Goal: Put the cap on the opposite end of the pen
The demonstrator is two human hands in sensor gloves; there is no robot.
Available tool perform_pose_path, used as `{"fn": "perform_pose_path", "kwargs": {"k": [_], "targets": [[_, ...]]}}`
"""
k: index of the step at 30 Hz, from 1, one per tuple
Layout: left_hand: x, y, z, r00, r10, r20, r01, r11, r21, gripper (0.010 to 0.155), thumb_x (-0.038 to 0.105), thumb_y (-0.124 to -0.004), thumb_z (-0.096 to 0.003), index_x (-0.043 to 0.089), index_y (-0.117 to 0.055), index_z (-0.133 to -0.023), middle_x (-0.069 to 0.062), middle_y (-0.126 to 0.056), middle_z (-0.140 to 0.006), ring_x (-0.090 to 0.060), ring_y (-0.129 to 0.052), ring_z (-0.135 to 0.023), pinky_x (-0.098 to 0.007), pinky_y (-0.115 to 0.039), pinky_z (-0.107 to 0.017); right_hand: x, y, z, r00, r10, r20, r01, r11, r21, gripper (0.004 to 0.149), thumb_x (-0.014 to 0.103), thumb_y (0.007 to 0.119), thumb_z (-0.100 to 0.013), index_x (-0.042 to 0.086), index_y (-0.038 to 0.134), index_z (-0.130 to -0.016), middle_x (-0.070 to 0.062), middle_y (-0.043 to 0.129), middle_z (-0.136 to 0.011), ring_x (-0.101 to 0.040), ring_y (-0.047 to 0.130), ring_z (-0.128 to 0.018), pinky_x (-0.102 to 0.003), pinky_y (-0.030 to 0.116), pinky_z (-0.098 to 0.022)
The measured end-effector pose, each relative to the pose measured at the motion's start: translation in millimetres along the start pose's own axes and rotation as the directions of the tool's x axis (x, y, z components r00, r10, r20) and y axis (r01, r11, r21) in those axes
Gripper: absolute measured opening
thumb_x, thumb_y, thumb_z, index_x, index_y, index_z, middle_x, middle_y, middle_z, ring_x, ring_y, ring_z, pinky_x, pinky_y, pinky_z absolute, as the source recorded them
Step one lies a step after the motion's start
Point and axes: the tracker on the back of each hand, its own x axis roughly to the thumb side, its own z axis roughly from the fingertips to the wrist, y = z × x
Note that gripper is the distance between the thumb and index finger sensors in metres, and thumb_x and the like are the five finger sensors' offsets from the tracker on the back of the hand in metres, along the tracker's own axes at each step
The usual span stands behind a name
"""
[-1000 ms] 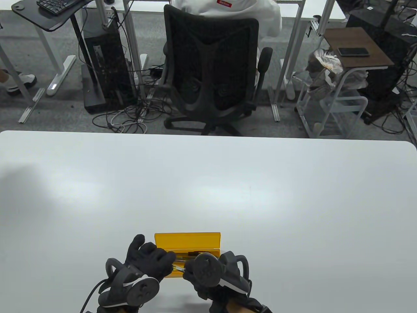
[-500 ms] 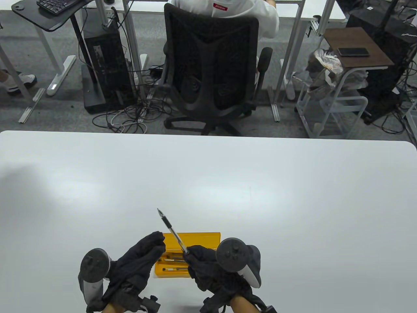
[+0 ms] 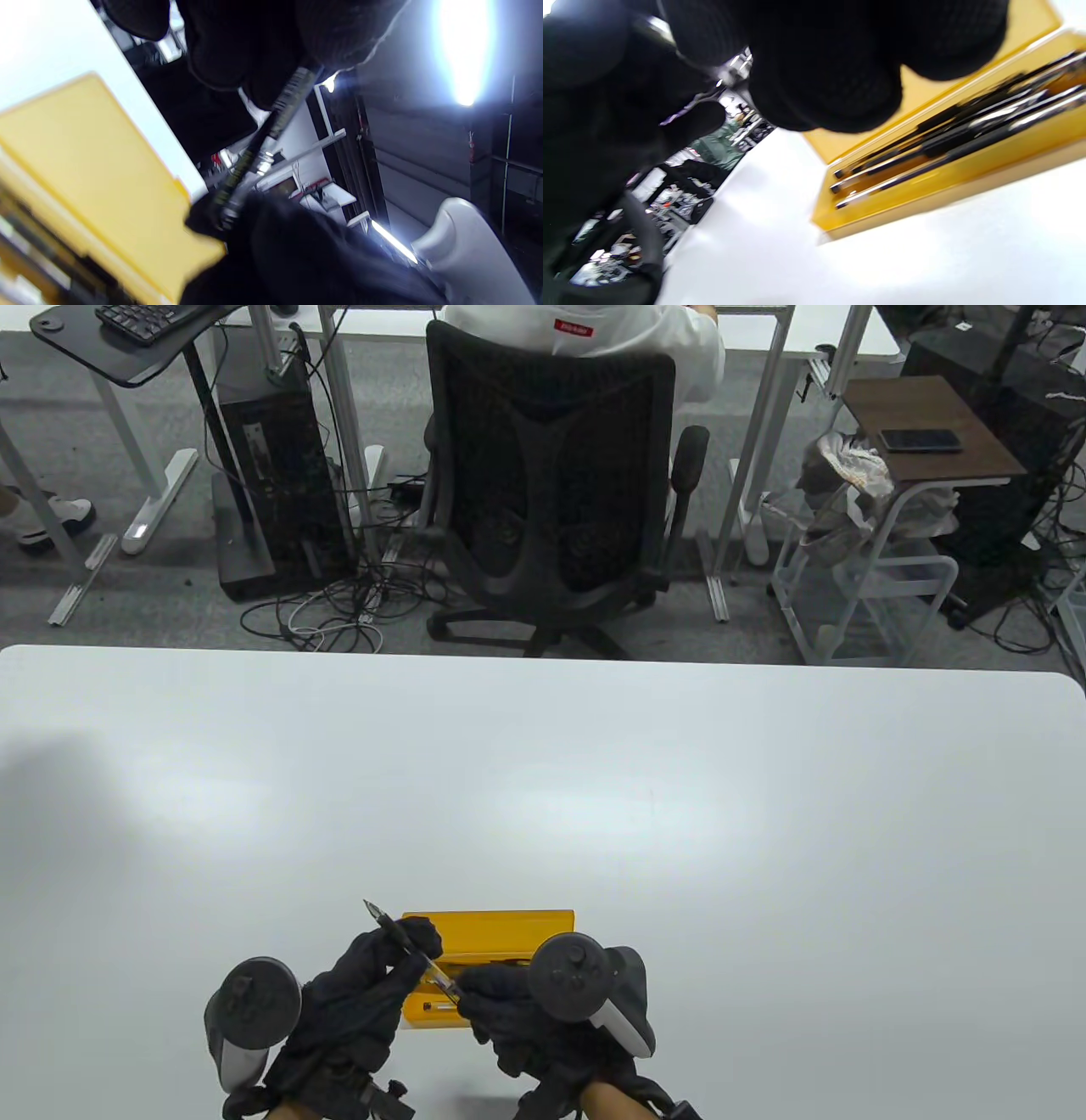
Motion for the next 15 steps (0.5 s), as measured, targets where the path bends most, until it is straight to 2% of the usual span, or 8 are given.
{"fn": "perform_pose_path", "kwargs": {"k": [3, 7, 9, 11, 13, 15], "targets": [[-4, 23, -1, 0.986, -0.166, -0.034, 0.169, 0.980, 0.106, 0.050, 0.028, -0.076, -0.0529, 0.010, -0.071, -0.099, -0.019, -0.093, -0.086, -0.035, -0.089, -0.070, -0.064, -0.060, -0.066, -3, -8, 3, 0.997, 0.074, -0.006, -0.074, 0.996, -0.058, 0.053, 0.039, 0.077, -0.042, 0.009, 0.088, -0.084, -0.007, 0.104, -0.052, -0.017, 0.102, -0.030, -0.040, 0.087, -0.029], [-17, 41, -4, 0.910, -0.370, -0.188, 0.396, 0.910, 0.125, 0.052, 0.031, -0.084, -0.0518, 0.004, -0.076, -0.095, -0.019, -0.099, -0.069, -0.032, -0.093, -0.054, -0.061, -0.066, -0.060, -8, -9, 2, 0.996, 0.082, -0.027, -0.083, 0.996, -0.034, 0.053, 0.039, 0.077, -0.043, 0.009, 0.088, -0.085, -0.008, 0.104, -0.053, -0.018, 0.102, -0.031, -0.040, 0.086, -0.029], [-26, 43, -8, 0.826, -0.499, -0.261, 0.529, 0.847, 0.055, 0.052, 0.032, -0.086, -0.0510, 0.003, -0.078, -0.093, -0.019, -0.100, -0.064, -0.031, -0.094, -0.049, -0.060, -0.068, -0.059, -9, -7, 2, 0.994, 0.106, -0.025, -0.106, 0.994, -0.001, 0.053, 0.040, 0.076, -0.043, 0.010, 0.088, -0.085, -0.009, 0.104, -0.054, -0.018, 0.102, -0.032, -0.041, 0.086, -0.030], [-36, 40, -12, 0.711, -0.632, -0.308, 0.652, 0.757, -0.049, 0.052, 0.034, -0.087, -0.0503, 0.003, -0.079, -0.092, -0.017, -0.100, -0.062, -0.029, -0.094, -0.047, -0.059, -0.069, -0.058, -9, -6, 2, 0.991, 0.128, -0.028, -0.129, 0.992, -0.009, 0.053, 0.040, 0.076, -0.043, 0.011, 0.088, -0.085, -0.008, 0.104, -0.054, -0.018, 0.102, -0.032, -0.040, 0.086, -0.030], [-46, 35, -16, 0.594, -0.736, -0.324, 0.730, 0.663, -0.168, 0.053, 0.036, -0.087, -0.0496, 0.004, -0.080, -0.092, -0.016, -0.101, -0.060, -0.028, -0.094, -0.046, -0.058, -0.070, -0.058, -9, -6, 2, 0.991, 0.132, -0.029, -0.132, 0.991, -0.009, 0.053, 0.041, 0.076, -0.042, 0.011, 0.088, -0.085, -0.008, 0.104, -0.054, -0.018, 0.102, -0.032, -0.040, 0.086, -0.030], [-57, 28, -19, 0.513, -0.794, -0.326, 0.760, 0.596, -0.258, 0.053, 0.036, -0.088, -0.0489, 0.004, -0.081, -0.091, -0.016, -0.101, -0.059, -0.027, -0.094, -0.045, -0.058, -0.070, -0.058, -10, -7, 2, 0.991, 0.129, -0.033, -0.130, 0.991, -0.011, 0.053, 0.041, 0.077, -0.042, 0.011, 0.088, -0.085, -0.008, 0.104, -0.054, -0.018, 0.102, -0.032, -0.041, 0.086, -0.030]]}}
